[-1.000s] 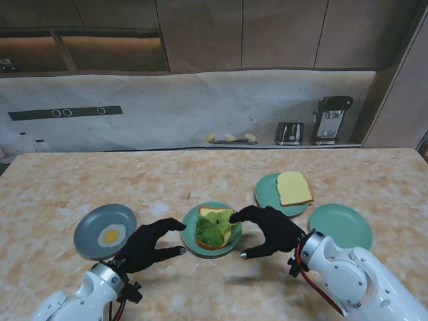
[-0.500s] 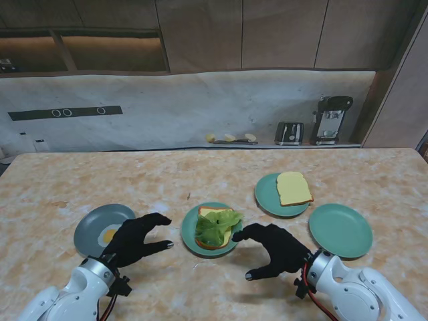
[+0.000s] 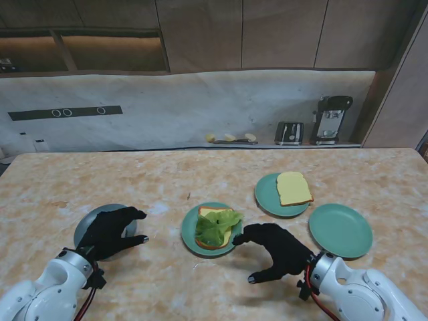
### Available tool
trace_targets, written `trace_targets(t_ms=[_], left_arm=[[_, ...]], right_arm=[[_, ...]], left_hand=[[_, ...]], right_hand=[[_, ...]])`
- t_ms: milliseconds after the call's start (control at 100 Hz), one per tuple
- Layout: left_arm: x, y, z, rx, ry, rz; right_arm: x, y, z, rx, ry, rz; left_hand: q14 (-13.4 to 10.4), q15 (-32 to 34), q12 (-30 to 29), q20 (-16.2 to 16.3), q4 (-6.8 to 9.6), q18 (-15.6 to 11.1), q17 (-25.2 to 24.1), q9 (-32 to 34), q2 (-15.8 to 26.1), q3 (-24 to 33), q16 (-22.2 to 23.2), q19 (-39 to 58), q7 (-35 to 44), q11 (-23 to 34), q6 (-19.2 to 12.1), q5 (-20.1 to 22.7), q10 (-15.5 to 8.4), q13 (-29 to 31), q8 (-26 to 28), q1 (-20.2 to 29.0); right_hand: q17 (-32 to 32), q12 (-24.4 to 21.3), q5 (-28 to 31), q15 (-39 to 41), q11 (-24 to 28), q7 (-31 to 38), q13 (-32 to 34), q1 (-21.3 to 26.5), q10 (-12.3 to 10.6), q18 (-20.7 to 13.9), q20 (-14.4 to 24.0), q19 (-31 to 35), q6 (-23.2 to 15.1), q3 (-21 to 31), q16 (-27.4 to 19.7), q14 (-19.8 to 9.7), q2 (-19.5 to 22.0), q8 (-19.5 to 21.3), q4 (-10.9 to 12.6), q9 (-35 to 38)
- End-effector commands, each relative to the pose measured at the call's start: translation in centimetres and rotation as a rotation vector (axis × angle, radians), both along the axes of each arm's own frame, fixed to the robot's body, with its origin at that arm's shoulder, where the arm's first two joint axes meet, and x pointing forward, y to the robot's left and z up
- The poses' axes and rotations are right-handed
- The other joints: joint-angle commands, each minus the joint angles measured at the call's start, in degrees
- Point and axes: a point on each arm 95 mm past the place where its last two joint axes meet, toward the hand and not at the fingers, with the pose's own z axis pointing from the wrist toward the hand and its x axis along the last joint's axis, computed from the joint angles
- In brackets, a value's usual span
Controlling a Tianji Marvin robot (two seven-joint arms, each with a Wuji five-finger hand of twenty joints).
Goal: Prepare sandwich (Bread, lettuce, and egg)
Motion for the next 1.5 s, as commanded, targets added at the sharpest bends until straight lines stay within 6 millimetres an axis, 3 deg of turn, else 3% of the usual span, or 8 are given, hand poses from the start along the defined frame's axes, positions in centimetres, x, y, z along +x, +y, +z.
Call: trace_targets(t_ms=[0, 280, 760, 1100, 1380, 1490], left_arm=[[-0.1, 0.6, 0.1, 0.04, 0.006, 0.008], [0.7, 2.3, 0.2, 0.228, 0.014, 0.027], [2.8, 5.3, -2.9, 0.388, 0.14, 0.168], [4.1, 6.1, -4.1, 0.35, 0.196, 0.253], [4.3, 5.6, -4.6, 0.312, 0.252, 0.253], [4.3, 5.3, -5.0, 0.32, 0.256, 0.257]], right_arm=[[-0.4, 0.3, -0.2, -0.009, 0.012, 0.016], [-0.4, 0.2, -0.1, -0.019, 0.007, 0.019], [-0.3, 0.3, 0.1, -0.035, 0.0, 0.031], [-0.2, 0.2, 0.0, -0.05, 0.002, 0.035], [-0.1, 0.2, 0.0, -0.054, 0.005, 0.035], [-0.1, 0.2, 0.0, -0.057, 0.007, 0.037]], left_hand=[[-0.19, -0.03, -0.35, 0.59, -1.12, 0.04, -0.32, -1.1, -1.43, -0.19, 0.45, -0.32, -1.44, -0.78, 0.75, -1.37, -0.01, -0.48, -0.62, 0.03], [-0.09, 1.96, 0.77, 2.08, -0.86, 0.29, 0.72, -0.55, -4.16, 0.17, 1.83, 2.96, -0.79, 0.58, 0.93, -2.46, -0.5, 1.37, -0.02, 1.49], [0.55, 6.25, 5.45, 7.41, -0.8, 0.15, 1.56, -0.43, -5.19, 0.42, 6.71, 10.65, 1.63, 2.74, 2.89, -4.82, 0.59, 2.54, 4.03, 1.51], [1.53, 8.36, 6.76, 10.28, -0.6, 0.4, 2.82, 0.37, -5.88, 1.25, 8.4, 14.29, 2.55, 3.82, 4.05, -4.1, 1.78, 3.19, 5.17, 2.74], [1.53, 7.88, 6.86, 10.69, -0.65, 0.96, 1.89, 0.21, -6.22, 1.26, 8.59, 13.31, 1.73, 3.04, 4.21, -3.81, 2.08, 2.64, 5.08, 2.15], [1.85, 8.86, 8.14, 13.6, -0.51, 0.61, 2.09, 0.21, -6.81, 1.84, 10.01, 15.0, 1.74, 3.75, 4.16, -4.16, 1.92, 2.65, 6.21, 2.06]], right_hand=[[-1.14, -47.79, -1.79, -1.13, -0.66, -0.83, -1.69, -2.24, -1.15, -0.91, -1.33, -1.51, -1.69, -0.1, -1.26, -1.42, 0.13, -0.66, -1.25, -2.14], [-1.25, -47.78, -1.1, -0.27, -0.42, -0.78, -1.57, -2.48, -1.2, 2.36, 0.56, -0.76, -2.0, -0.1, -0.52, -1.67, 0.33, -0.74, -1.28, -1.78], [-1.8, -47.53, -0.53, 0.39, 0.19, -0.71, -1.21, -2.55, -1.31, 4.28, 3.69, 0.11, -2.25, -0.06, 0.42, -1.84, 0.59, -0.67, -1.26, -1.22], [-2.07, -47.43, -0.56, 0.73, 0.43, -0.71, -0.98, -2.53, -1.45, 4.77, 5.02, 0.11, -2.37, -0.08, 0.85, -1.92, 0.61, -0.62, -1.27, -1.0], [-2.37, -47.38, -0.44, 0.91, 0.54, -0.77, -0.6, -2.82, -1.49, 5.28, 6.0, 0.08, -2.53, 0.14, 1.13, -1.94, 1.32, -0.63, -1.13, -0.52], [-2.47, -47.37, -0.45, 0.92, 0.53, -0.81, -0.61, -2.77, -1.52, 5.37, 6.33, -0.05, -2.53, 0.12, 1.21, -1.93, 1.23, -0.63, -1.13, -0.53]])
